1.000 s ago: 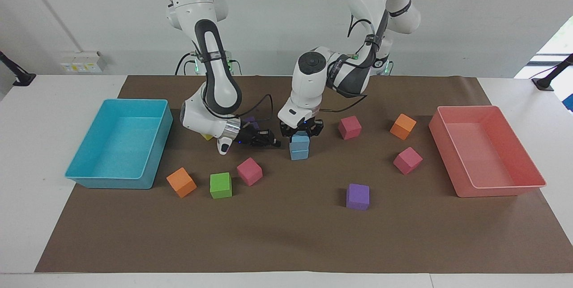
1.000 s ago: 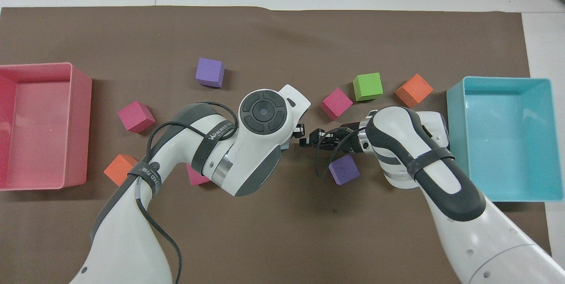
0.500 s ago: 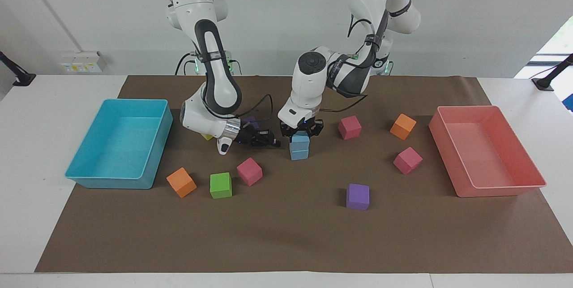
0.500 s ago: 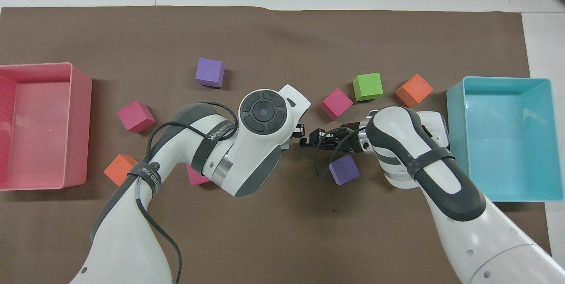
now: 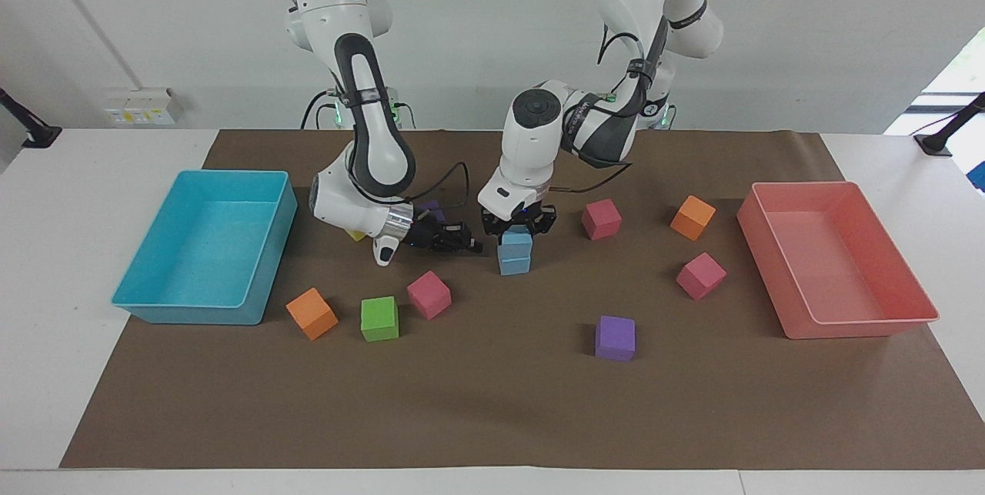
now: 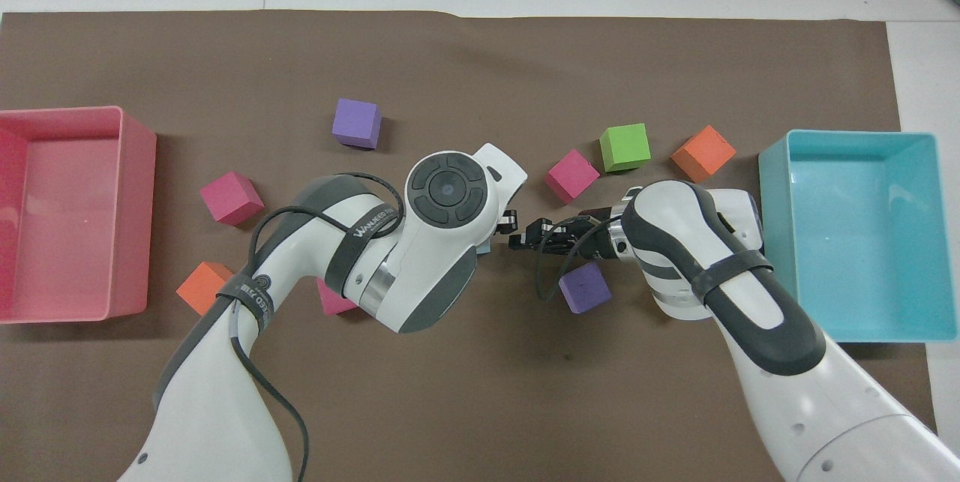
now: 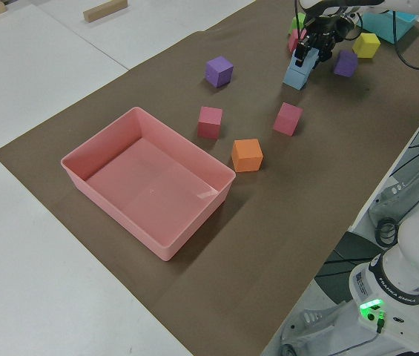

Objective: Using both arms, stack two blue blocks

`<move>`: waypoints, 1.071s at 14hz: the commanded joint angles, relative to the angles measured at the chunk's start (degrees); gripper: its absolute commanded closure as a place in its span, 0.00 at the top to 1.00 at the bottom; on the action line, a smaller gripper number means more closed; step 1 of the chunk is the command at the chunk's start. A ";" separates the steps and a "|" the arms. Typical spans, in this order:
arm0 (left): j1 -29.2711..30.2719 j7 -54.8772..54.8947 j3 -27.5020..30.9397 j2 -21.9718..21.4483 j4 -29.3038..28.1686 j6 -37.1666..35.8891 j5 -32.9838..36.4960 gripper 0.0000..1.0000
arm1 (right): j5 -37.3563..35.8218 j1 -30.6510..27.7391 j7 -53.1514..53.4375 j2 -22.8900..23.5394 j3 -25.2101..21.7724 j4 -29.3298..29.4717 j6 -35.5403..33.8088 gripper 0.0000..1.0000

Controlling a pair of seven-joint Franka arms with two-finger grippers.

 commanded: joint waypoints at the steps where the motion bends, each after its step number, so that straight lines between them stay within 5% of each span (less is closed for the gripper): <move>1: -1.17 -0.82 1.14 -1.80 -1.66 -0.59 -0.29 0.44 | 2.11 -0.32 -1.94 -0.12 0.36 -0.56 1.12 0.00; 12: -0.73 -0.82 1.14 -1.71 -1.66 -0.24 -0.20 0.45 | 2.11 -0.23 -1.94 -0.12 0.36 -0.56 1.12 0.00; 15: -0.64 -0.73 1.14 -1.71 -1.66 0.11 -0.29 0.79 | 2.11 -0.23 -1.94 -0.12 0.36 -0.47 1.12 0.00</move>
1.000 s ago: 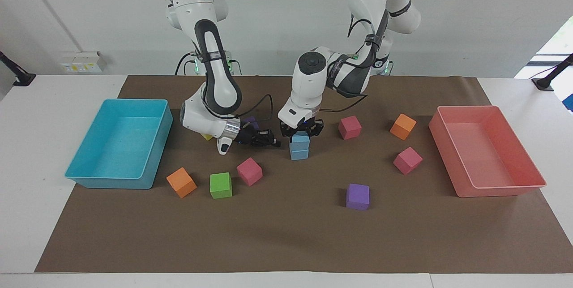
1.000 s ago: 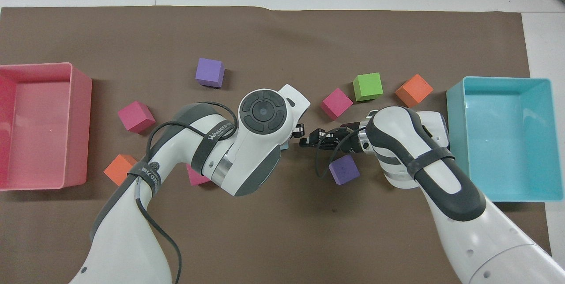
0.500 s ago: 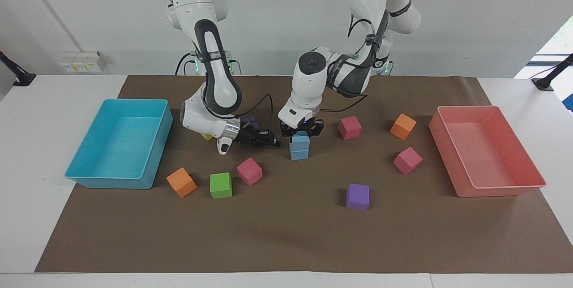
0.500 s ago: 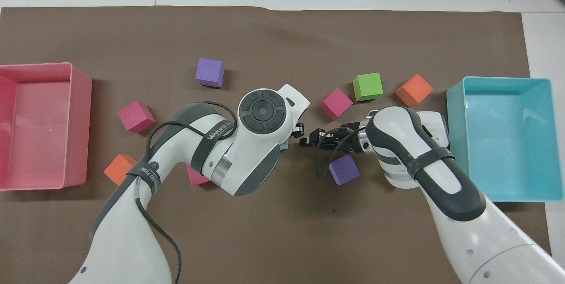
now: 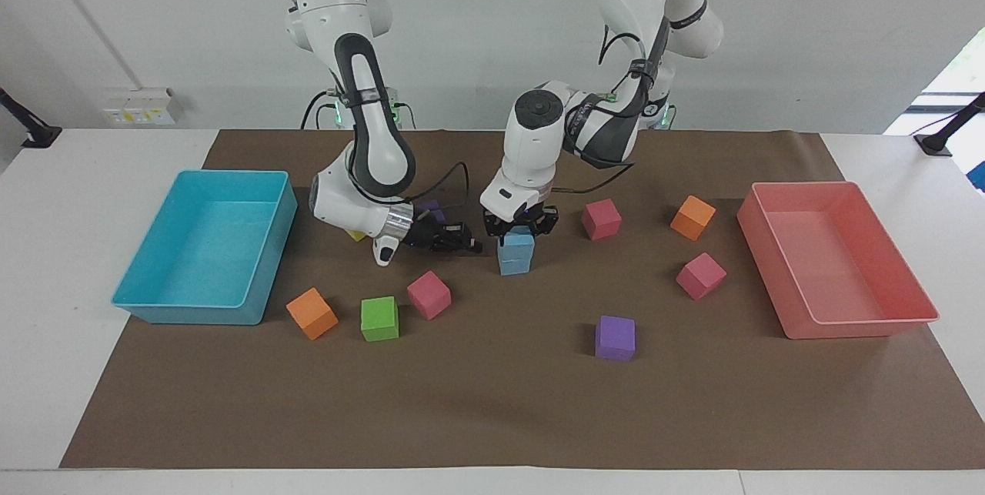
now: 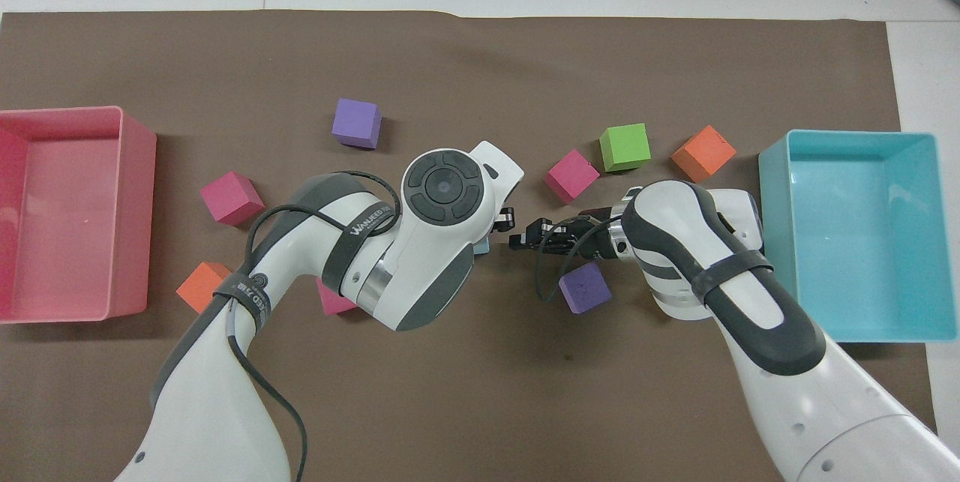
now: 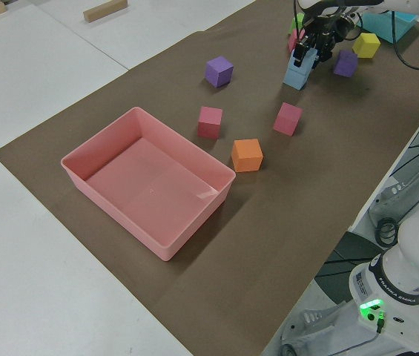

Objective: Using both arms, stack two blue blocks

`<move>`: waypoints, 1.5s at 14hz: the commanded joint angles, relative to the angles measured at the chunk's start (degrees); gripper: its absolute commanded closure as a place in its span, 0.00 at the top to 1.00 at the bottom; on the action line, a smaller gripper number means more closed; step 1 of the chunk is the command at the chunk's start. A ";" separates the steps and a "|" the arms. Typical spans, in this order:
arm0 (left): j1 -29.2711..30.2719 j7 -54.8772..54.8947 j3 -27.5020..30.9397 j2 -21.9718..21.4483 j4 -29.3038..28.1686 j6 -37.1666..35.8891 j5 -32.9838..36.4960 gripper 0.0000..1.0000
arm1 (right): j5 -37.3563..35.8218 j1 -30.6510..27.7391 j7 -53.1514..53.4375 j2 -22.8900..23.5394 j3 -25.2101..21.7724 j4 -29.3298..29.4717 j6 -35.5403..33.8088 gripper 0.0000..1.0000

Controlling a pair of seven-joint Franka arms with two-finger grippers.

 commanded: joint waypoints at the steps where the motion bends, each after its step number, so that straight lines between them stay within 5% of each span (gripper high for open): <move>1: -0.64 -0.43 0.72 -1.69 -1.66 0.36 -0.29 0.80 | 2.11 -0.23 -1.94 -0.12 0.36 -0.56 1.12 0.00; 4: -0.73 -0.17 0.72 -1.61 -1.66 0.89 -0.29 1.00 | 2.11 -0.23 -1.94 -0.12 0.36 -0.47 1.12 0.00; 8: -0.64 0.18 0.72 -1.95 -1.05 0.19 -0.20 1.00 | 2.11 -0.23 -1.94 -0.12 0.36 -0.56 1.12 0.00; 12: 0.67 0.80 0.81 -6.69 -1.05 -1.92 -0.20 1.00 | 2.11 -0.93 -2.12 -0.20 0.36 -0.47 0.50 0.00; 18: 13.22 17.38 0.90 -18.11 -1.14 -14.83 -0.29 1.00 | 1.05 -1.11 -1.42 -1.43 0.19 0.32 0.24 0.00; 21: 21.49 28.19 1.34 -20.15 0.44 -16.86 -0.29 1.00 | -1.57 -1.20 2.35 -2.92 -0.08 0.76 0.32 0.00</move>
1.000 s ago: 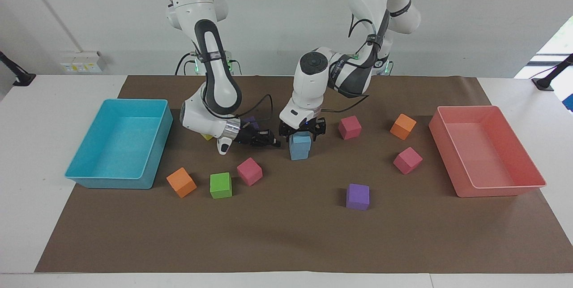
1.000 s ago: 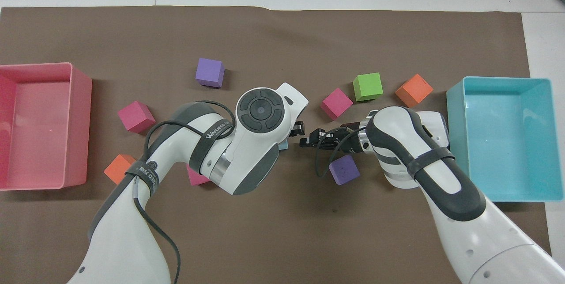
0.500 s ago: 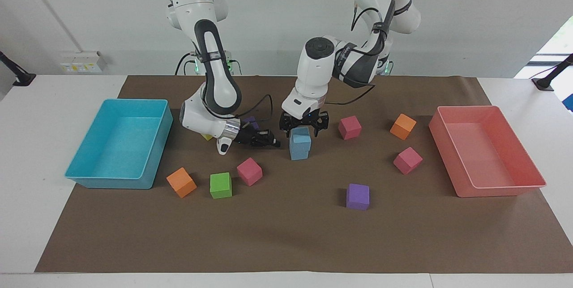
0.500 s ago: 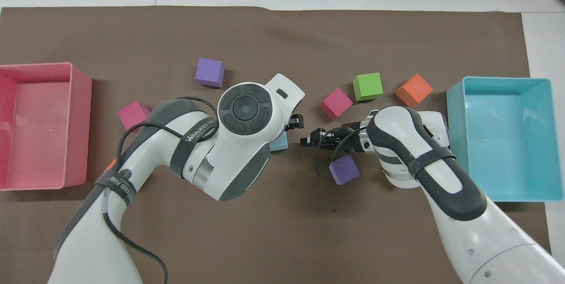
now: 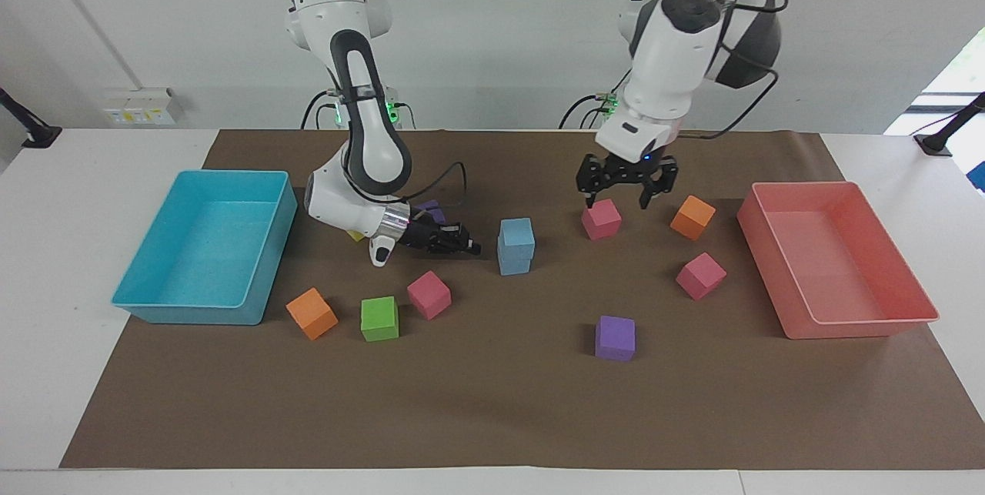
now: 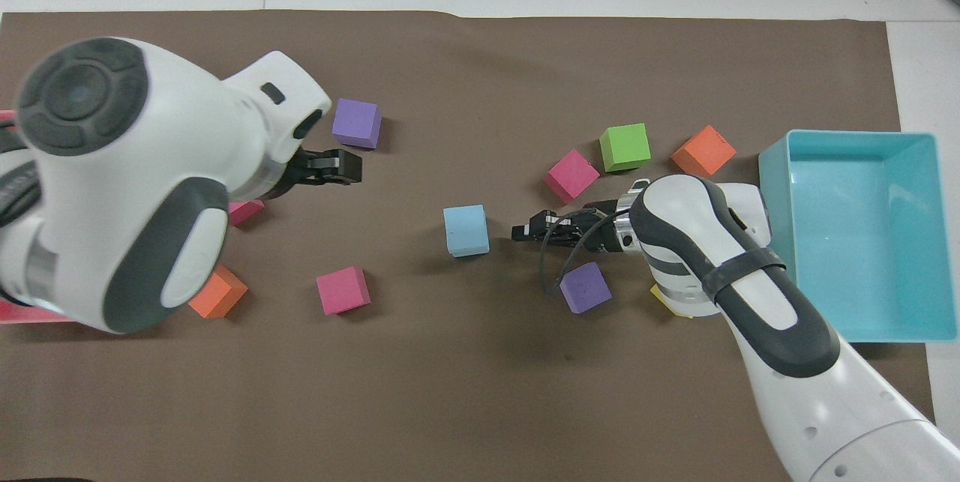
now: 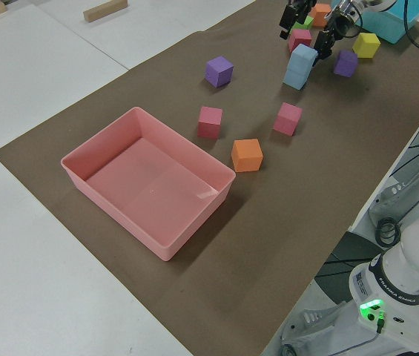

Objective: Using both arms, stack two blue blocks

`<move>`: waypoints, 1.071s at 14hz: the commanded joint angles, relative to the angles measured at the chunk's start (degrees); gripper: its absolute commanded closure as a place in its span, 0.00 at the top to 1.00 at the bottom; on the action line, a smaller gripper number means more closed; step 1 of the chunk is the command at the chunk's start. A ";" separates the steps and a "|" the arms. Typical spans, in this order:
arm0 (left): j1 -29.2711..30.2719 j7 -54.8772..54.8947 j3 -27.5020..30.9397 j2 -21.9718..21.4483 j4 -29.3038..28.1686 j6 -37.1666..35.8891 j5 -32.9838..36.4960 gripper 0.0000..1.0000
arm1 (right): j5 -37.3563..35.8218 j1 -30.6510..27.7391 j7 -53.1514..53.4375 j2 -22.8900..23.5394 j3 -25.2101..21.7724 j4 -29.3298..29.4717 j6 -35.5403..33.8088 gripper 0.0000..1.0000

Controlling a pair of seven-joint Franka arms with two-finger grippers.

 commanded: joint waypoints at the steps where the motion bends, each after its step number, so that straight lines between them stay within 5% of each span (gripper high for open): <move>1: 6.72 9.08 -0.27 -1.26 1.08 -2.55 -0.21 1.00 | -3.23 -0.91 3.66 -2.27 0.08 0.40 0.32 0.00; 6: 15.09 19.39 0.00 -1.35 6.09 -11.24 -0.30 1.00 | -11.13 -2.75 9.64 -4.72 -0.01 1.63 0.32 0.00; 9: 16.15 20.45 0.08 -5.29 5.49 -16.17 -0.30 1.00 | -23.51 -3.90 16.39 -6.22 -0.01 4.08 0.15 0.00; 10: 16.15 20.71 0.08 -5.48 5.22 -17.66 -0.21 1.00 | -29.03 -3.81 19.03 -6.75 -0.01 5.22 0.06 0.09; 14: 15.54 20.27 -0.27 -5.48 5.39 -18.29 -0.30 1.00 | -44.18 -3.81 25.98 -7.80 -0.01 8.57 -2.13 0.88; 15: 15.45 20.10 -0.36 -5.48 5.57 -18.47 -0.30 1.00 | -46.73 -3.90 26.78 -8.42 -0.10 8.66 -2.14 1.00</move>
